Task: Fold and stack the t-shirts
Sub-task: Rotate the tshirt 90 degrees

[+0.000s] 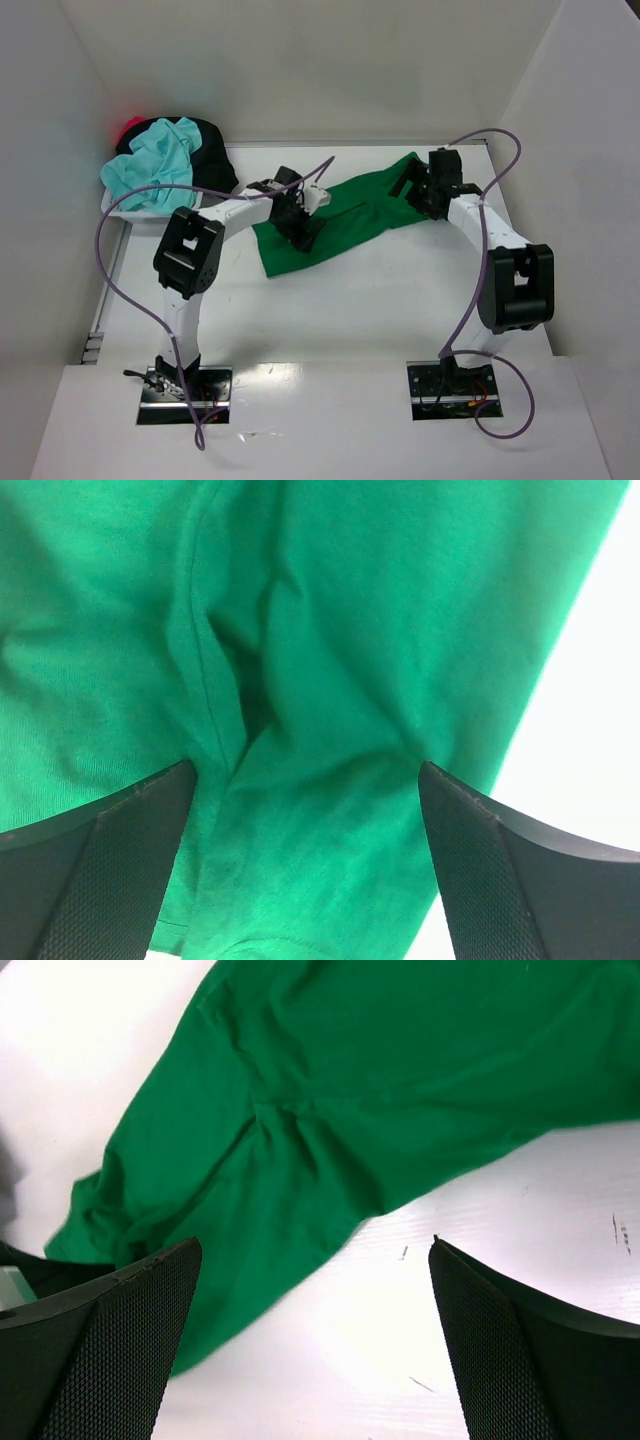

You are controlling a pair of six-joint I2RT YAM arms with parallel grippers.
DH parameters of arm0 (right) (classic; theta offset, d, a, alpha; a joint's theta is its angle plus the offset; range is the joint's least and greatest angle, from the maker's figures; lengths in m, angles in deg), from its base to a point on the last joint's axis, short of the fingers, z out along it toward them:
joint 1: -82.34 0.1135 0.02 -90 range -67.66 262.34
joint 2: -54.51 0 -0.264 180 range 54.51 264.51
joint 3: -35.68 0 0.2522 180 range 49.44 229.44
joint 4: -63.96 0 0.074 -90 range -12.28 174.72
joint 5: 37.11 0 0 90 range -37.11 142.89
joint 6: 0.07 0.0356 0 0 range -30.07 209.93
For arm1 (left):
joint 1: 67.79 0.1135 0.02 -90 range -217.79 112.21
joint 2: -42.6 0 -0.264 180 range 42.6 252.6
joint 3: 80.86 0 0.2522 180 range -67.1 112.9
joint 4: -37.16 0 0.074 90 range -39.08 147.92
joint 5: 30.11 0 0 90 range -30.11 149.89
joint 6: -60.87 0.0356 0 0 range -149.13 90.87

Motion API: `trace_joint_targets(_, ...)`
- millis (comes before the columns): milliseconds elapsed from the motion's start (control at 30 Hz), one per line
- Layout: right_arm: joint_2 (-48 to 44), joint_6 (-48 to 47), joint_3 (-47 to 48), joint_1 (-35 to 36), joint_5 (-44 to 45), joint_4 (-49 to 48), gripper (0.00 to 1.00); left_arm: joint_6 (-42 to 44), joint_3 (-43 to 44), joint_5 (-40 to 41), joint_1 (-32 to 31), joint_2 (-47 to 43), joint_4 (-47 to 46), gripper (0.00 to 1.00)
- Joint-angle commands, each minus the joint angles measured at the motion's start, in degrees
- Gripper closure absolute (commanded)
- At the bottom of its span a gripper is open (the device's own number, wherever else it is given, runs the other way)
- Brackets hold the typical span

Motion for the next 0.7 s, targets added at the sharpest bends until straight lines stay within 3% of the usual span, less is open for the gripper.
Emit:
trace_joint_targets(0, -4.79, -0.32, -1.77, 0.57, 0.45, -0.22, 0.0, -11.01, -5.48, -10.07, -3.45, -1.07, 7.0, 0.01)
trace_joint_targets(333, 0.83, -0.85, -2.22, 0.57, 2.99, -0.75, 0.0, -31.41, -23.59, -11.66, -20.24, -9.87, 3.57, 0.01)
trace_joint_targets(567, 8.39, -1.38, 2.7, 0.57, 4.58, -0.75, 0.0, -39.5, -23.08, -13.24, -23.24, -16.55, 3.57, 0.01)
trace_joint_targets(667, 12.16, -2.51, 6.65, 0.57, 4.58, -0.13, 0.0, -39.51, -18.78, -9.48, -23.24, -21.02, 5.51, 0.01)
